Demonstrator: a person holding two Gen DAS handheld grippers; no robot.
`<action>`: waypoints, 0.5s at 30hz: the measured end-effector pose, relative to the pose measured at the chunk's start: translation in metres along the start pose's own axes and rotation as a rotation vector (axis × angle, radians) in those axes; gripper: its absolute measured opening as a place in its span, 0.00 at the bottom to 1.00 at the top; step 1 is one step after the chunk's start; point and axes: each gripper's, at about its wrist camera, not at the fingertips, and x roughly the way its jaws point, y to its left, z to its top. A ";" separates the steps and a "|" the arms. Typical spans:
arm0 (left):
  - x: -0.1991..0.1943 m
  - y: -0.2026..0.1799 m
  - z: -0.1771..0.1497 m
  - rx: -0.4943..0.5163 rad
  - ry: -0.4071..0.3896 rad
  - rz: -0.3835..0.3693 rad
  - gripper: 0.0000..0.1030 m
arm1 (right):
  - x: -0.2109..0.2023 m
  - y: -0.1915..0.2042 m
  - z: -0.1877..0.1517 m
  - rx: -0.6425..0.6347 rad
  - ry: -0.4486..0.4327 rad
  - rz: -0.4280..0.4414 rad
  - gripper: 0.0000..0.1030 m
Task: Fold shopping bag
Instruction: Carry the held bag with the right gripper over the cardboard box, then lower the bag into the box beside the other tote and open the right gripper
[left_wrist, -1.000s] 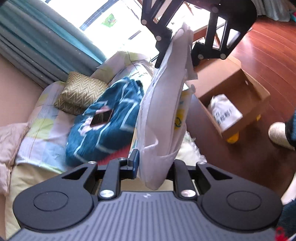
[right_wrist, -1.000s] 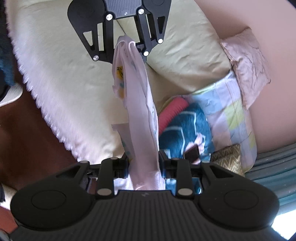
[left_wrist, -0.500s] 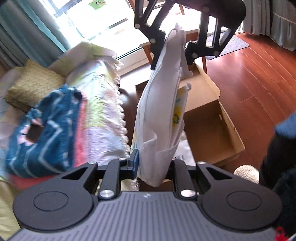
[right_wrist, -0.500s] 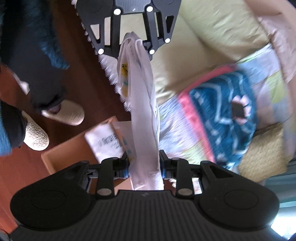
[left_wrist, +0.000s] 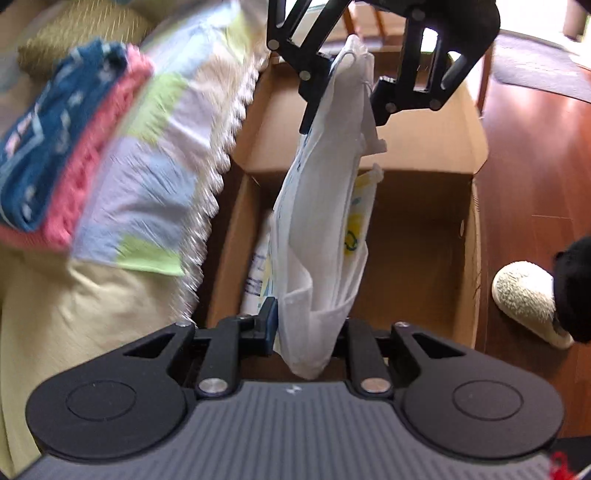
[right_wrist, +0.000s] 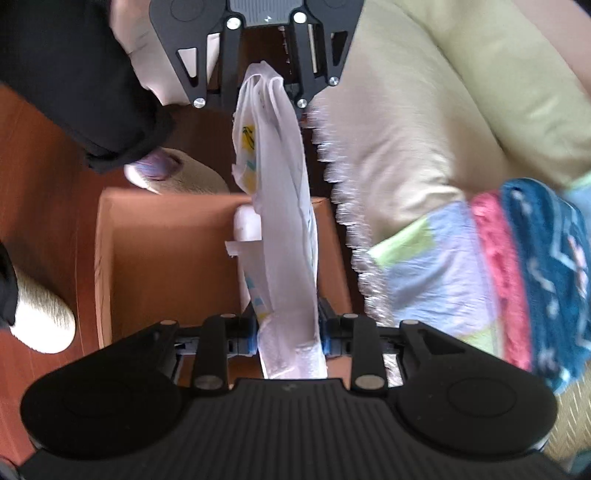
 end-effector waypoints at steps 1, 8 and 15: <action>0.008 -0.004 0.000 -0.016 0.012 0.012 0.22 | 0.006 0.006 -0.006 -0.017 -0.008 -0.005 0.26; 0.065 -0.014 -0.011 -0.051 0.051 0.095 0.22 | 0.058 0.031 -0.036 -0.075 -0.044 -0.103 0.26; 0.096 -0.045 -0.027 0.003 0.068 0.104 0.22 | 0.095 0.074 -0.054 -0.110 -0.045 -0.142 0.26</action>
